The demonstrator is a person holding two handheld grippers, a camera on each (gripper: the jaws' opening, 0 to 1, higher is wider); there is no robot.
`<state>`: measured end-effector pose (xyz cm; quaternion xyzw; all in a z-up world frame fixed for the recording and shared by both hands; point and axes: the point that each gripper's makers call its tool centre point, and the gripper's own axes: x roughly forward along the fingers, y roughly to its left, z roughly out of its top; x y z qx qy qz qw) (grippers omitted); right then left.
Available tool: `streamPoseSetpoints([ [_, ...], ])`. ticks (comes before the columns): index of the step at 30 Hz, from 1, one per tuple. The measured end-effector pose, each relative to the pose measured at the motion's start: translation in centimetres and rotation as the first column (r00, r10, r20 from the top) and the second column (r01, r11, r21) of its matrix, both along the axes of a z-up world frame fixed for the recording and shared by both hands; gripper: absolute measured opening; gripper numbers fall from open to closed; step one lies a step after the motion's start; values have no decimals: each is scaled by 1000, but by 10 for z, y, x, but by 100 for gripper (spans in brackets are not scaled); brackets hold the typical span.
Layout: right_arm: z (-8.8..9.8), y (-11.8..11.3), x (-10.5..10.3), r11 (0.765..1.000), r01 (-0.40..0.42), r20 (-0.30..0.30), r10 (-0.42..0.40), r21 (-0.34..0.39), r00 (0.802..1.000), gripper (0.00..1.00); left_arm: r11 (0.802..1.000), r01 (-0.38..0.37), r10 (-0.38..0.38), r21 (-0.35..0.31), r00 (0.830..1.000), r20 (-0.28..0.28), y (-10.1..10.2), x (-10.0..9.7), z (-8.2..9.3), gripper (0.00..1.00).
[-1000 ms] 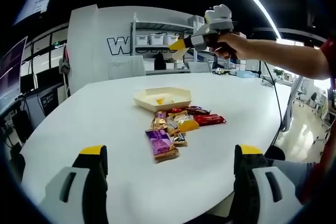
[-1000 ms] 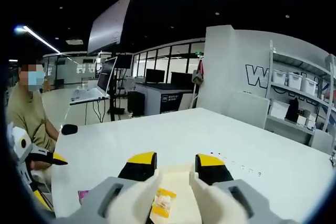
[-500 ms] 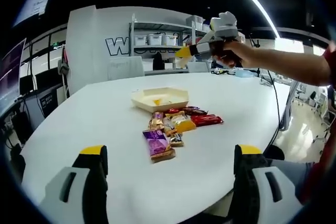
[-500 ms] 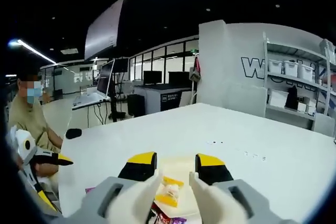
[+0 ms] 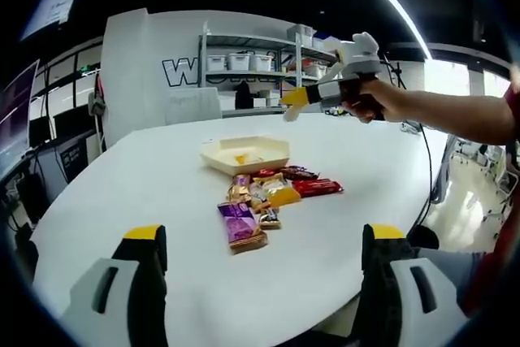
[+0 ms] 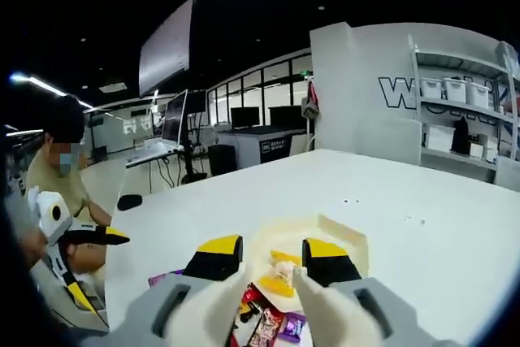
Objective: Place the target food into the container with the food tongs after gripping and lifting it, then release it inside without dropping or visibly crushing the food.
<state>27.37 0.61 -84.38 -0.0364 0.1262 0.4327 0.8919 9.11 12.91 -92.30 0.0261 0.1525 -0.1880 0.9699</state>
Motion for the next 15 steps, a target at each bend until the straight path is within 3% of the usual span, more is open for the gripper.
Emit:
streamPoseSetpoints([
  [3, -2, 0, -4, 999, -13, -26, 13, 31, 1000, 24, 1000, 1, -1, 5, 1000, -6, 0, -1, -2, 97],
  [15, -34, 4, -33, 995, -90, -72, 93, 39, 993, 24, 1000, 5, -5, 5, 1000, -6, -2, -1, -1, 97],
])
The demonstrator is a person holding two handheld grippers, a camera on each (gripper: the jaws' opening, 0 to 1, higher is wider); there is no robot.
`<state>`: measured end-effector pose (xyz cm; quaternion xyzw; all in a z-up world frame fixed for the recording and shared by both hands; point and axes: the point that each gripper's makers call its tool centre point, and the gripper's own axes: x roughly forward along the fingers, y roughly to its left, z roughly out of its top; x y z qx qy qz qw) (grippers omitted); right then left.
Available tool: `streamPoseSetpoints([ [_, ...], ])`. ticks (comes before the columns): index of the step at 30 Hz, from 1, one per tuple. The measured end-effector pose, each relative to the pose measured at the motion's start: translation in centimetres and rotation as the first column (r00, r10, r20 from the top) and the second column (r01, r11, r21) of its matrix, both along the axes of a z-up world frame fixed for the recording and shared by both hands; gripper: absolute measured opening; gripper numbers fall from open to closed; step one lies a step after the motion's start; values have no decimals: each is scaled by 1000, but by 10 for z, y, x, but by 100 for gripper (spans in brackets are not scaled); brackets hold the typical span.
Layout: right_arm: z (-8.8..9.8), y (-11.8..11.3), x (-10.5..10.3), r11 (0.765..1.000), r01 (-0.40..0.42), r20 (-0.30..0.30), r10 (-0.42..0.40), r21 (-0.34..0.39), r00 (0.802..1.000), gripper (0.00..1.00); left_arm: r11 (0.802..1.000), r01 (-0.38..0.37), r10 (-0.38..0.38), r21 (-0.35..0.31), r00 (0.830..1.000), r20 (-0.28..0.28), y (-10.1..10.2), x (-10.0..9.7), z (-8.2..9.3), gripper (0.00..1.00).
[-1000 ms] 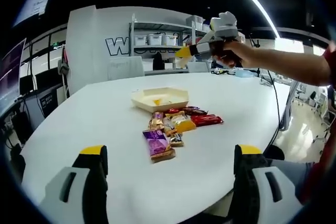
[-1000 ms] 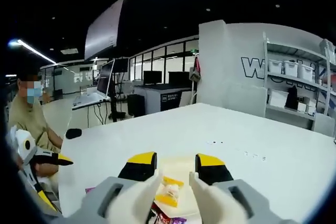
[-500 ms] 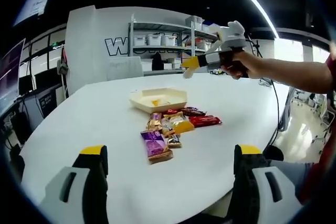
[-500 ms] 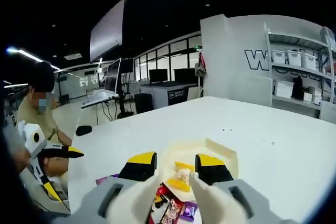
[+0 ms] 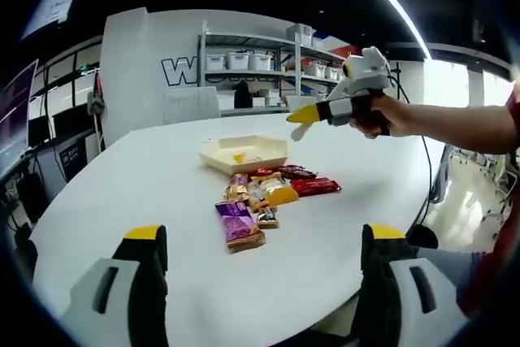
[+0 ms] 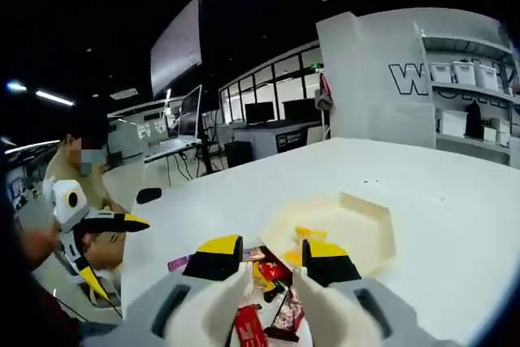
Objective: Place the target food into the container with the food tongs after gripping and lifting it, then release it inside without dropping or visibly crushing the food.
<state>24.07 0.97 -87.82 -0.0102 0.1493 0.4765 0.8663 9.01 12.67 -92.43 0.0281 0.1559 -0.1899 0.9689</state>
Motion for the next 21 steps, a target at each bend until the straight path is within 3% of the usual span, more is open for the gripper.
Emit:
streamPoseSetpoints([
  [6, -24, 2, -19, 997, -65, -66, 63, -34, 996, 24, 1000, -2, 3, -21, 1000, 7, -3, 0, 2, 97],
  [8, -29, 3, -26, 994, -93, -45, 91, -55, 995, 23, 1000, -5, 5, -19, 1000, 8, -3, 0, 2, 97],
  [10, -37, 2, -31, 992, -105, -64, 101, -65, 993, 23, 1000, -4, 4, -16, 1000, 7, -3, 0, 2, 97],
  [21, -60, -13, -40, 990, -94, -103, 84, -103, 991, 24, 1000, -1, 1, -10, 1000, 9, -7, -1, 3, 97],
])
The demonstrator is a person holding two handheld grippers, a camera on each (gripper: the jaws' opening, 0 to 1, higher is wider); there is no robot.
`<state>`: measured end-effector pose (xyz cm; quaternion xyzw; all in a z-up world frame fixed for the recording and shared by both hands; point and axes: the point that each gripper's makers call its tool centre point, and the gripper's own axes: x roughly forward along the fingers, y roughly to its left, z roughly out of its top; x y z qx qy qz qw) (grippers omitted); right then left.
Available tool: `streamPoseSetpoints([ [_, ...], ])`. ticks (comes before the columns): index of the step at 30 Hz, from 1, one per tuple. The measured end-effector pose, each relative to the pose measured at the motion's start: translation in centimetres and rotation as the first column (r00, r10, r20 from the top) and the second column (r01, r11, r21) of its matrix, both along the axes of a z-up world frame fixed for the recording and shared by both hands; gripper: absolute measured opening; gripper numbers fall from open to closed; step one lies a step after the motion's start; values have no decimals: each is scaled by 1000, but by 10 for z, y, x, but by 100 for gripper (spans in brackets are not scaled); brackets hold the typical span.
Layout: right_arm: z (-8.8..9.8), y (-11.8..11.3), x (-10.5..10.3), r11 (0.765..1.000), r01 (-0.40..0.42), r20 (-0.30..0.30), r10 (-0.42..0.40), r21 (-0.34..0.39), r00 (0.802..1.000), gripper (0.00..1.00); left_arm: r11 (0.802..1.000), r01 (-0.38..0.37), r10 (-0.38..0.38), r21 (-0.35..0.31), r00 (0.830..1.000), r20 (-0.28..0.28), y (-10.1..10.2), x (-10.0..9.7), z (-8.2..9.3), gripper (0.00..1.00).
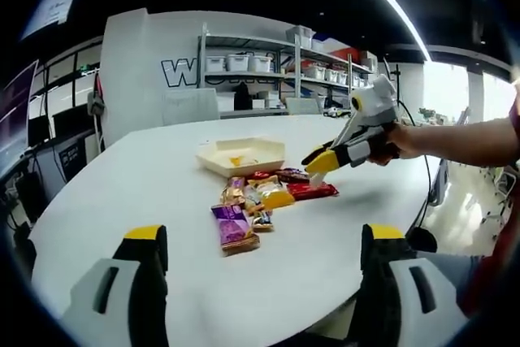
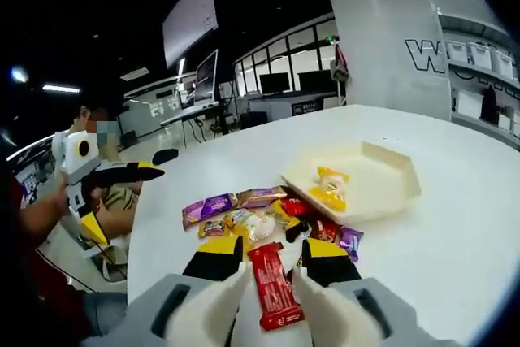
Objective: Place the target food into the container with the food tongs after gripping and lifting it, then release it inside without dropping or visibly crushing the food.
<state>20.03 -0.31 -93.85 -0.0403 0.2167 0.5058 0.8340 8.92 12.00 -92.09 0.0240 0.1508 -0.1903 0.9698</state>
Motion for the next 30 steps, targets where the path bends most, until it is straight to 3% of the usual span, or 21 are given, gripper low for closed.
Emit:
streamPoseSetpoints([
  [4, -9, -5, -4, 1000, 7, -13, -7, -15, 1000, 23, 1000, 9, -9, 4, 1000, 3, -5, -1, 2, 96],
  [14, -9, -9, -20, 1000, -3, -16, 3, 5, 1000, 23, 1000, 16, -16, 0, 1000, 22, -10, 1, 8, 95],
  [20, -9, -4, -17, 1000, 12, -1, -12, -6, 1000, 24, 1000, 24, -25, 4, 999, 22, -13, 0, 7, 95],
  [28, -10, 6, -11, 999, 11, 56, -9, -36, 998, 25, 1000, 18, -18, 1, 1000, 13, -10, 3, 3, 94],
  [30, -11, 6, -11, 998, 2, 98, 4, -64, 995, 24, 1000, 18, -18, 0, 1000, 7, -11, 4, 1, 94],
])
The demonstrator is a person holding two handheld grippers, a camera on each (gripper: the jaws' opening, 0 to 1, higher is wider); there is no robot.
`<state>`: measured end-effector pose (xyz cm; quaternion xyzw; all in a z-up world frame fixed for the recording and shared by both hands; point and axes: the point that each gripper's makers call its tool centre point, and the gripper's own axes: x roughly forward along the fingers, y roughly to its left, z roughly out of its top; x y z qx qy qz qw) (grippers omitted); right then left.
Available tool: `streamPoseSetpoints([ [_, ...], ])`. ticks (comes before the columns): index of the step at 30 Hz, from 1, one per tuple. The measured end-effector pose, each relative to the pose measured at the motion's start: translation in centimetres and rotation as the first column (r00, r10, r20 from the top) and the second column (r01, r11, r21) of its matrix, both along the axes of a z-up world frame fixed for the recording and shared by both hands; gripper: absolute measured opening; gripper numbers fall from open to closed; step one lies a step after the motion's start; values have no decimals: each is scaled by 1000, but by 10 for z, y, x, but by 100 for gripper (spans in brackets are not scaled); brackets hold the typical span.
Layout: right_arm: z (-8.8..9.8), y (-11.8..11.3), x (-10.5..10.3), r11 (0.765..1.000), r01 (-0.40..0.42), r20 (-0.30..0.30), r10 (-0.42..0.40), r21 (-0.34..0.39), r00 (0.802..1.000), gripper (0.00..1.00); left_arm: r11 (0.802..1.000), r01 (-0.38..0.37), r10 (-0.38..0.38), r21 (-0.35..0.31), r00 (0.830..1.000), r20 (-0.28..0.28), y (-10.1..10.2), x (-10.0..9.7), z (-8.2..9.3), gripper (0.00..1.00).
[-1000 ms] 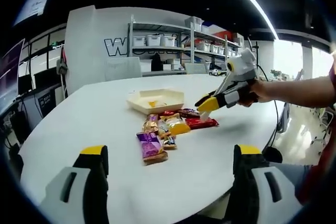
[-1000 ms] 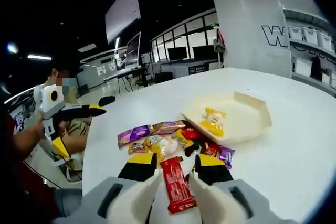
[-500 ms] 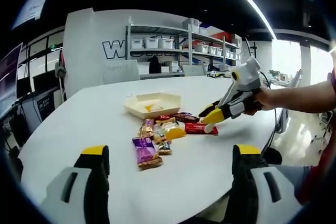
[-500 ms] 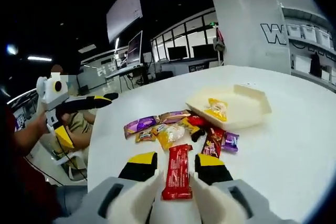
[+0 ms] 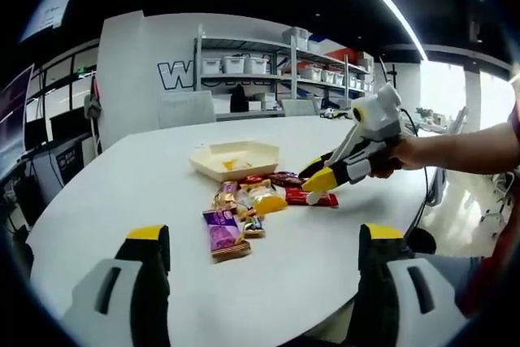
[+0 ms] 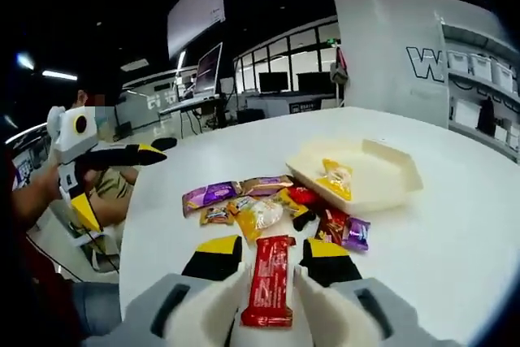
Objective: Place the target food into the container with the food tongs after gripping and lifting it, then release it inside without dropping or visibly crushing the food.
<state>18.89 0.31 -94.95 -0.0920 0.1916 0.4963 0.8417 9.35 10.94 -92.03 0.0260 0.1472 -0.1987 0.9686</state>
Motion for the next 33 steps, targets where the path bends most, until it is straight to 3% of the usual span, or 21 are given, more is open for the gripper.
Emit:
streamPoseSetpoints([
  [3, -1, -1, 0, 999, -14, 60, 17, -46, 998, 20, 1000, 2, -2, 1, 1000, -4, -1, 1, -2, 94],
  [6, 0, -3, 8, 997, 80, -20, -79, 6, 997, 19, 1000, 6, -6, -1, 1000, 2, -4, 1, -1, 94],
  [13, 0, -8, 7, 994, 83, -13, -83, 72, 996, 19, 1000, 4, -4, -8, 1000, 12, -3, 2, -3, 88],
  [19, 2, -11, 8, 984, 119, -40, -114, 134, 993, 19, 1000, 7, -7, -26, 1000, 4, -5, 4, -3, 91],
  [24, 4, -13, 12, 963, 192, -154, -164, 188, 974, 19, 1000, 2, -2, -17, 1000, 1, -3, 4, -4, 93],
  [27, 6, -13, 12, 960, 193, -165, -161, 202, 973, 19, 999, -20, 20, -33, 1000, -4, 1, 3, -5, 99],
  [33, 17, -13, 11, 953, 197, -150, -165, 232, 975, 19, 998, -27, 27, -50, 1000, -11, 4, 2, -9, 99],
])
